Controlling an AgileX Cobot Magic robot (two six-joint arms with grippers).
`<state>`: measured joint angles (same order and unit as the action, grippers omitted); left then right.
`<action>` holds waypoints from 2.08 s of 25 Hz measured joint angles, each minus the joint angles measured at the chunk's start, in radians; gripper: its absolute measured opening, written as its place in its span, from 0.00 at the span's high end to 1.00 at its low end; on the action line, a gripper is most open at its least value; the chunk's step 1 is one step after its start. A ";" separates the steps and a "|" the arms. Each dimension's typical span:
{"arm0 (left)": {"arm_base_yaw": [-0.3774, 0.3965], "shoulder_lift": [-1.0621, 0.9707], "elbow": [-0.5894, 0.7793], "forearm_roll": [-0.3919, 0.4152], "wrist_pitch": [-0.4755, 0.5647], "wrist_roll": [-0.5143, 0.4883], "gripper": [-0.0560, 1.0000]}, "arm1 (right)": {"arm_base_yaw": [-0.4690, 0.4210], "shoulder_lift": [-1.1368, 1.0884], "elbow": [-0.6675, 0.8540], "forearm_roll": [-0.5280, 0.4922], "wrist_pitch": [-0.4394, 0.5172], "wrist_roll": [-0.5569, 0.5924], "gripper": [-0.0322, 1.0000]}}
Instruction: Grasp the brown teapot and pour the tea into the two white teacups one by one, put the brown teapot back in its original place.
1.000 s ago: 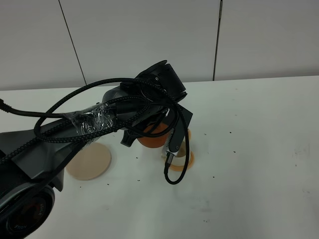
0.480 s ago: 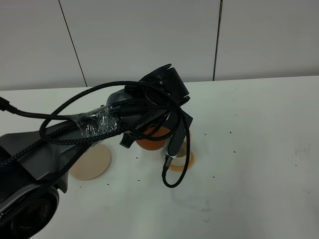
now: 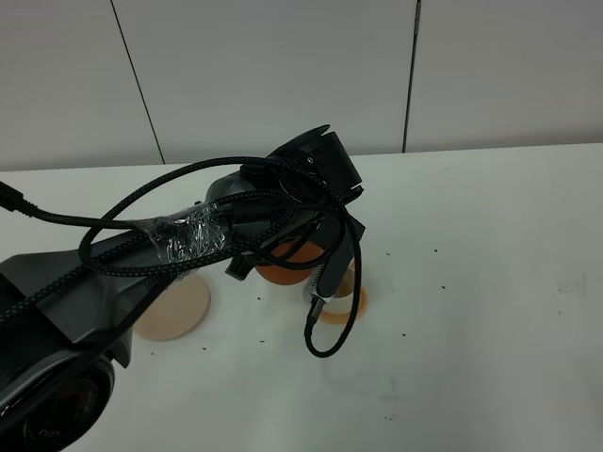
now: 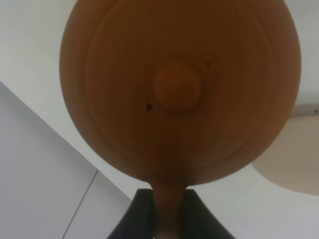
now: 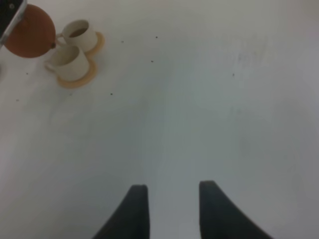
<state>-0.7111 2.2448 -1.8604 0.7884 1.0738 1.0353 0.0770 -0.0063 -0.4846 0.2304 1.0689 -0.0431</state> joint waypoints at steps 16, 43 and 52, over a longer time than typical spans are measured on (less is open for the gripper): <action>0.000 0.000 0.000 0.001 -0.002 0.015 0.78 | 0.000 0.000 0.000 0.000 0.000 0.000 0.74; 0.000 0.000 0.000 0.039 -0.023 0.061 0.78 | 0.000 0.000 0.000 0.000 0.000 0.000 0.74; 0.000 0.000 0.000 0.045 -0.023 0.087 0.78 | 0.000 0.000 0.000 0.000 0.000 0.000 0.74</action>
<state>-0.7111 2.2448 -1.8604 0.8333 1.0503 1.1223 0.0770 -0.0063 -0.4846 0.2304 1.0689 -0.0431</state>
